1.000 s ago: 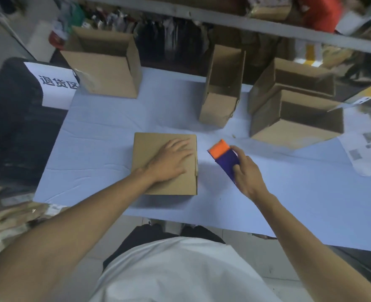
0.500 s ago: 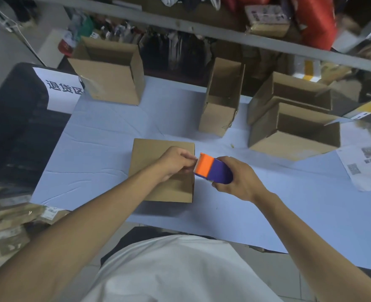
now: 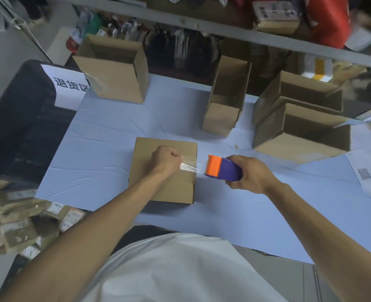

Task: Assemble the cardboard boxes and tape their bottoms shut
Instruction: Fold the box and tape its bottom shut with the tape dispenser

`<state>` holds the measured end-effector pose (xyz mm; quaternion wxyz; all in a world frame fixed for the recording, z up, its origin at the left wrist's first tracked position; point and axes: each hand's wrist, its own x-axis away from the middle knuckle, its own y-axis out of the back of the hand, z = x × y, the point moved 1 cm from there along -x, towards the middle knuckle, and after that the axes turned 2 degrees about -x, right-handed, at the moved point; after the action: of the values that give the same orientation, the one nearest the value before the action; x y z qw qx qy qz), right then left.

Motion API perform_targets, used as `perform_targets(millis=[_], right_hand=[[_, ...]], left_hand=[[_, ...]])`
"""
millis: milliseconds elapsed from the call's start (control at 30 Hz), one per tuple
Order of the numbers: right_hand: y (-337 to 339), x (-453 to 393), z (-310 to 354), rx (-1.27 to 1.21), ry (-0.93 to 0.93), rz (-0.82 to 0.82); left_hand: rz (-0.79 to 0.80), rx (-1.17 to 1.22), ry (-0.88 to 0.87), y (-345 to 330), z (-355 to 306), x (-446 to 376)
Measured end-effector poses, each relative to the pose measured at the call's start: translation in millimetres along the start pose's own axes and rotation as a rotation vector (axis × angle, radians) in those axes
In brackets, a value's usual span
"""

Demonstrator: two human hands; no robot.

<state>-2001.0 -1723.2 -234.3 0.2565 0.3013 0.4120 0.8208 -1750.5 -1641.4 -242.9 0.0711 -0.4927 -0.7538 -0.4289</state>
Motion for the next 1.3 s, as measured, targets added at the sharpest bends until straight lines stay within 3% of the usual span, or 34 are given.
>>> perform_targets(millis=[300, 433, 533, 600, 700, 833, 967, 1033, 1133, 1300], right_hand=[[0.6, -19.8, -22.2, 0.117, -0.054, 0.111], [-6.1, -30.8, -19.1, 0.174, -0.065, 0.168], [-8.8, -39.4, -14.5, 0.236, -0.06, 0.203], [-10.1, -44.2, -8.6, 0.262, -0.059, 0.229], [-15.7, -55.1, 7.0, 0.264, -0.151, 0.295], [-22.7, -58.4, 19.2, 0.235, -0.348, 0.445], [-12.6, -34.8, 5.7, 0.15, -0.369, 0.273], [-6.0, -18.7, 1.5, 0.086, -0.293, 0.155], [-1.6, 0.4, 5.7, -0.094, -0.173, -0.023], [-3.6, 6.9, 28.2, -0.199, -0.096, -0.084]], left_hand=[[-0.088, -0.16, -0.03, -8.3, -4.3, 0.8], [-0.119, -0.492, -0.145, -8.8, -8.1, 0.6], [-0.13, -0.671, -0.136, -2.7, -13.8, -3.9], [-0.051, -0.66, -0.337, -3.9, -16.1, -5.0], [0.231, -0.619, -0.742, -8.9, -13.1, -4.0], [0.428, -0.632, -0.696, -10.5, -4.2, -11.1], [0.327, -0.763, -0.755, -19.4, -7.5, -6.4], [0.32, -0.605, -0.71, -20.7, -11.0, -5.7], [0.243, -0.186, -0.487, -17.7, -15.6, -6.6], [0.469, 0.216, -0.248, -17.5, -13.2, 7.8]])
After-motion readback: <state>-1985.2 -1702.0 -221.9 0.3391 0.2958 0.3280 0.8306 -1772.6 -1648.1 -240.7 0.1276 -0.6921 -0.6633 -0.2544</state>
